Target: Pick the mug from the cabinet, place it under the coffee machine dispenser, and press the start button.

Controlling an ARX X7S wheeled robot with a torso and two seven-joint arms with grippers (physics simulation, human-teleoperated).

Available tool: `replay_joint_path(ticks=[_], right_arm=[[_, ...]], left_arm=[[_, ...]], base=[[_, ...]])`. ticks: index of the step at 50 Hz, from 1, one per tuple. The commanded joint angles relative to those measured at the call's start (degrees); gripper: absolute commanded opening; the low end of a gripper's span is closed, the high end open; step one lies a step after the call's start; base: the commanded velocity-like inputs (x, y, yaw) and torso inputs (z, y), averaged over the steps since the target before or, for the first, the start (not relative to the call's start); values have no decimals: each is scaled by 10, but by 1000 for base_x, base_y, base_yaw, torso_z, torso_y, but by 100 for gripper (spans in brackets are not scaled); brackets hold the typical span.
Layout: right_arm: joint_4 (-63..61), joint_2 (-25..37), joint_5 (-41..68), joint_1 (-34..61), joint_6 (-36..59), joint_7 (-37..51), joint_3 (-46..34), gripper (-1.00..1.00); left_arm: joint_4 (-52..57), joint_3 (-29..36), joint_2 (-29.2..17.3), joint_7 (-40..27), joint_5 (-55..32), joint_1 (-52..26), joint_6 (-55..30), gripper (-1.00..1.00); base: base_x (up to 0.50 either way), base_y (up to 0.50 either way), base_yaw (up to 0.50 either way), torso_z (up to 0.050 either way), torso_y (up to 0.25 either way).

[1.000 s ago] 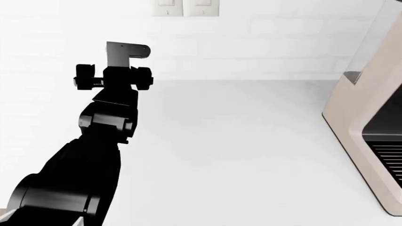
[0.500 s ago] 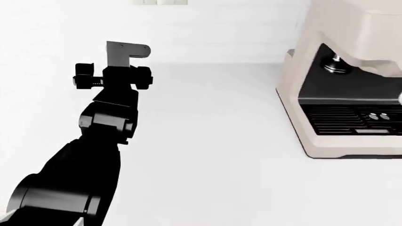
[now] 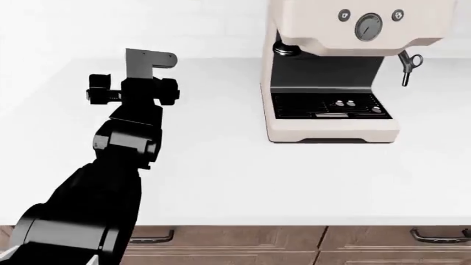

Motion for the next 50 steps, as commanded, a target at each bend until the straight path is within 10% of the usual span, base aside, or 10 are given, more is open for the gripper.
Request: replay_joint_path(ticks=[1,26,50], right_arm=[[-24,6,9,-19,-5,6,6,-100],[-159,146,310,-154,-64,251,-8,-100],[-268,279,236,-346,-116,170,55,-100]], left_arm=[[0,1,0,3,1,1,0,100],[0,7,0,1,1,1,4,100],[0,11,0,-3,0,1,6,100]], base=[[0,0,0,0,0],[0,0,0,0,0],[0,0,0,0,0]])
